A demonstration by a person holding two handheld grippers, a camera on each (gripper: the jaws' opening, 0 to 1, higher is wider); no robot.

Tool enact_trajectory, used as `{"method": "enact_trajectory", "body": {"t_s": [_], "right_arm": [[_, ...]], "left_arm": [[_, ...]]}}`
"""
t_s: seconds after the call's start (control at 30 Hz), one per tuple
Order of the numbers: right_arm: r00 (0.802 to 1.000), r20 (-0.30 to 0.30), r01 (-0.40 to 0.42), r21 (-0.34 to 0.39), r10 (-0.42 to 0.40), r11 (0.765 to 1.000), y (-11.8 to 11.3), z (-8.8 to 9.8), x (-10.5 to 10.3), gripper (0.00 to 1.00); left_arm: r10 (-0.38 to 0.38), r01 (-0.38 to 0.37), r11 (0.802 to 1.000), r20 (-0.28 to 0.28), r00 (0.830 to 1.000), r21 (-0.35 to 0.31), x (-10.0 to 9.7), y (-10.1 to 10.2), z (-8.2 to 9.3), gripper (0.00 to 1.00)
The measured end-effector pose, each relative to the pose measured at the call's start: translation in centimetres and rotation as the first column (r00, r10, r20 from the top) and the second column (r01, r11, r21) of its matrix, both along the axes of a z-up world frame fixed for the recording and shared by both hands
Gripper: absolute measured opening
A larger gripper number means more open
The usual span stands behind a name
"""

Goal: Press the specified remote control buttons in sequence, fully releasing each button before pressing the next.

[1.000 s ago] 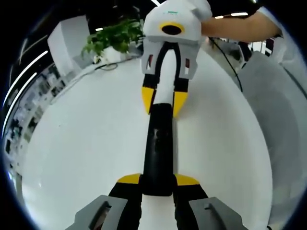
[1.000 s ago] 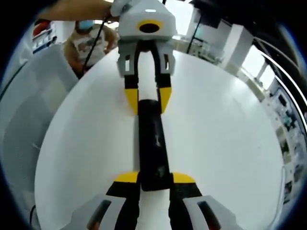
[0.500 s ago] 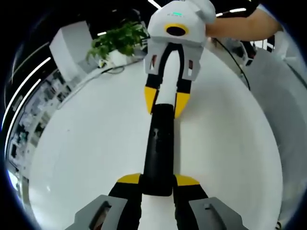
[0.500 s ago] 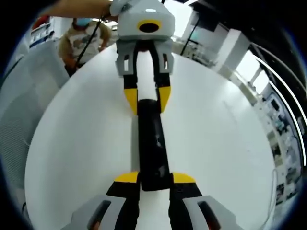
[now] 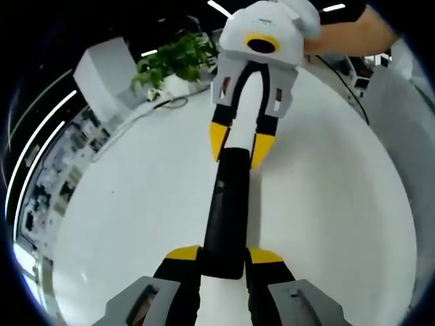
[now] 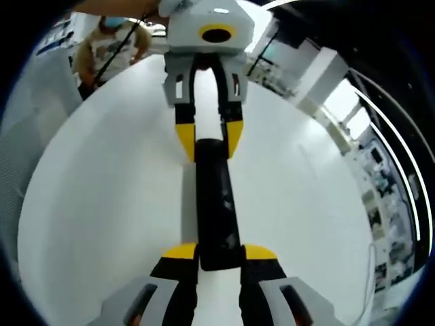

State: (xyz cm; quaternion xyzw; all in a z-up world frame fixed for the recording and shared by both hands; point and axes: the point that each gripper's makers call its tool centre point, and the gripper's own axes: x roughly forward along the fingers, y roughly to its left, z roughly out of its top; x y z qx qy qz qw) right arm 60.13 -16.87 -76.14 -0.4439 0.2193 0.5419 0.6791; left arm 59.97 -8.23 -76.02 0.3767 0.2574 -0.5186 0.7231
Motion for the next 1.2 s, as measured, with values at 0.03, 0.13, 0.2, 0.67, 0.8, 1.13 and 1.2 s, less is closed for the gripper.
{"method": "enact_trajectory", "body": {"t_s": [0.03, 0.13, 0.2, 0.67, 0.8, 1.13, 1.2], "right_arm": [[1.000, 0.005, 0.002, -0.001, -0.002, 1.000, 0.0, 0.0, 0.2, 0.19], [1.000, 0.021, 0.006, -0.007, -0.005, 1.000, 0.0, 0.0, 0.8, 0.19], [1.000, 0.026, 0.010, -0.005, -0.010, 1.000, 0.0, 0.0, 1.2, 0.19], [0.999, 0.023, 0.030, 0.013, -0.030, 0.999, -0.2, -0.4, 3.9, 0.19], [0.999, 0.010, 0.034, 0.021, -0.035, 0.999, -0.2, -0.5, 4.8, 0.19], [1.000, -0.003, 0.028, 0.026, -0.028, 0.999, 0.3, -0.9, 6.4, 0.19], [1.000, -0.004, 0.027, 0.026, -0.027, 0.999, 0.2, -0.8, 6.7, 0.19]], "left_arm": [[-0.001, 0.001, 1.000, 0.003, 1.000, 0.001, 0.1, 0.0, 0.0, 0.24], [-0.002, 0.001, 1.000, 0.013, 1.000, 0.006, 0.7, 0.0, -0.1, 0.24], [-0.003, 0.003, 1.000, 0.019, 1.000, 0.011, 1.1, 0.0, -0.1, 0.24], [-0.019, 0.018, 1.000, 0.031, 0.999, 0.011, 3.9, -0.1, -0.4, 0.24], [-0.022, 0.022, 1.000, 0.029, 0.999, 0.014, 4.9, -0.1, -0.3, 0.24], [-0.029, 0.028, 0.999, 0.010, 1.000, 0.033, 6.6, 0.2, -0.6, 0.24], [-0.026, 0.026, 0.999, 0.008, 1.000, 0.032, 6.9, 0.2, -0.6, 0.24]]}}
